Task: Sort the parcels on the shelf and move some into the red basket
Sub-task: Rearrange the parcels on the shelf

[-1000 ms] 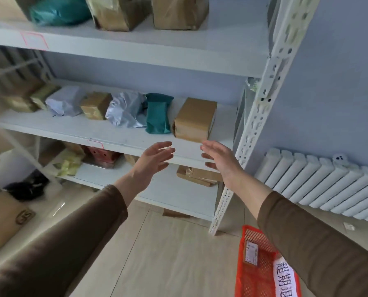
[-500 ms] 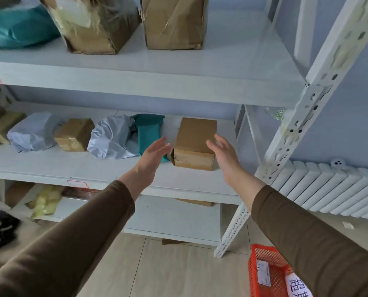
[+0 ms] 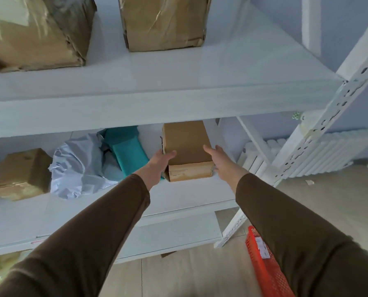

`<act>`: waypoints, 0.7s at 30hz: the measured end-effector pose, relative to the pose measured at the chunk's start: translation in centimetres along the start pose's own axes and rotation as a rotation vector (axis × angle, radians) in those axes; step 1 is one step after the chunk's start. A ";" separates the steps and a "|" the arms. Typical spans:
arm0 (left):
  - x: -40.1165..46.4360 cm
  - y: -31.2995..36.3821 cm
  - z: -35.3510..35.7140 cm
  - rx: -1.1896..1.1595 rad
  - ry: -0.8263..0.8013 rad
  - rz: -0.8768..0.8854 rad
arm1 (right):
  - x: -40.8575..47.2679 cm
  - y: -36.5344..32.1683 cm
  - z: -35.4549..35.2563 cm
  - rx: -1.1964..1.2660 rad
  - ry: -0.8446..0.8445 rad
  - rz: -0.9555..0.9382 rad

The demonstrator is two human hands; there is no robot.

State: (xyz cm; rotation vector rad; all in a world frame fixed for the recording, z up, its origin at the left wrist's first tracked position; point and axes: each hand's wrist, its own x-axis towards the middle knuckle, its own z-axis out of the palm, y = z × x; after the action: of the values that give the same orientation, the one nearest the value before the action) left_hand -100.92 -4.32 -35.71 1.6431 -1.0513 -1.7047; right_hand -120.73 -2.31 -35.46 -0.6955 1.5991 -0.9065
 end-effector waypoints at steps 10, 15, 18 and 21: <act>1.5 -0.9 -0.6 -0.104 -0.192 0.039 | -2.6 0.8 2.4 0.073 0.118 -0.004; -1.5 -0.6 -1.0 -0.117 -0.214 0.083 | -6.2 1.3 1.3 0.082 0.143 -0.125; -4.8 -1.0 -1.4 -0.131 -0.204 0.128 | -9.1 2.3 0.4 0.127 0.139 -0.203; -9.7 -2.3 -1.4 -0.137 -0.163 0.179 | -12.5 3.9 -0.9 0.188 0.104 -0.246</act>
State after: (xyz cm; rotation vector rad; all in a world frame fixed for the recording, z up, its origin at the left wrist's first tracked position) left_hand -98.21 4.69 -32.04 1.3034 -1.0959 -1.7710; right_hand -118.82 10.30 -32.12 -0.7321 1.5150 -1.2740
